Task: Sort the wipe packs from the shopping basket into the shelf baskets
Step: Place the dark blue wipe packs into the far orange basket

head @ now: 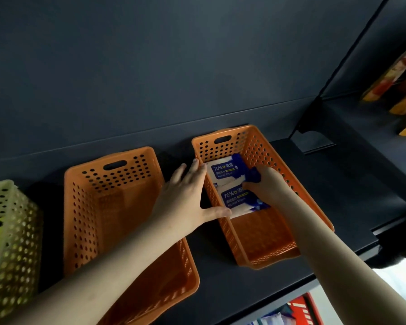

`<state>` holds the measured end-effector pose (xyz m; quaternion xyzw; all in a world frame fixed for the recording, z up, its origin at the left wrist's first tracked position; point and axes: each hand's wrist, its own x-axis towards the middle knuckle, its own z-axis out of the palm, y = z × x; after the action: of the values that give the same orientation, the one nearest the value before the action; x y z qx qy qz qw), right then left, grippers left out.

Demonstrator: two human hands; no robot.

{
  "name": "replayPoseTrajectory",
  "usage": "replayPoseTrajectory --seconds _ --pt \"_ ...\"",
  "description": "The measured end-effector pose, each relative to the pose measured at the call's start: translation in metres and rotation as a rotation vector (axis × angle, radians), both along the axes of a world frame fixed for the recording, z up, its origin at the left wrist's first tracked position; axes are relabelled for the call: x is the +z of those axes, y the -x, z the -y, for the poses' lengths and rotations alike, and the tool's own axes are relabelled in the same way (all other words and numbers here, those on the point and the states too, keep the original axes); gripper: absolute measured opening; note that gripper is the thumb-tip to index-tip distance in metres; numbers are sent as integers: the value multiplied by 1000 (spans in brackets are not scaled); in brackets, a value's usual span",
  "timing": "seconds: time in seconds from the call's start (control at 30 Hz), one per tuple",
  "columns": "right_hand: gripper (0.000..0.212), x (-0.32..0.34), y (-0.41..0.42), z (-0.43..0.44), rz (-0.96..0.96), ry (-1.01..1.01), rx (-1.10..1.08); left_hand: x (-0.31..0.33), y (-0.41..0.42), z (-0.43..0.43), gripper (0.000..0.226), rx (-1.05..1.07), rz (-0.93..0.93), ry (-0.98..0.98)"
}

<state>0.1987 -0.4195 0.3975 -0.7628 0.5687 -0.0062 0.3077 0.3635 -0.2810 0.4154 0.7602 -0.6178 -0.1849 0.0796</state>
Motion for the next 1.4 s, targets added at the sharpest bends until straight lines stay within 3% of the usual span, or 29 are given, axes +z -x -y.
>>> replayPoseTrajectory --seconds 0.1,0.23,0.4,0.6,0.87,1.03,1.13,1.2,1.3,1.4 --pt "37 -2 -4 -1 -22 47 31 -1 0 -1 116 -14 26 4" --pt "60 -3 3 -2 -41 133 122 -2 0 -2 115 -19 34 14" --pt "54 -7 14 -6 -191 152 347 -4 1 -4 119 -9 43 31" --pt "58 -5 9 -10 -275 188 395 -5 0 -4 116 -14 58 40" --pt "48 -5 5 -3 -232 16 372 -4 2 -4 119 -11 43 37" --pt "50 8 10 -9 -225 8 343 -1 2 -6 114 -46 66 3" --pt "49 35 22 -29 -198 137 238 9 0 -4 105 -66 23 -86" --pt "44 53 37 -55 -84 250 146 21 0 -8 90 -81 22 -72" --pt "38 63 68 -111 119 472 83 37 11 -41 69 -96 -3 138" --pt "37 52 100 -186 222 559 44 42 34 -112 44 -122 -153 425"
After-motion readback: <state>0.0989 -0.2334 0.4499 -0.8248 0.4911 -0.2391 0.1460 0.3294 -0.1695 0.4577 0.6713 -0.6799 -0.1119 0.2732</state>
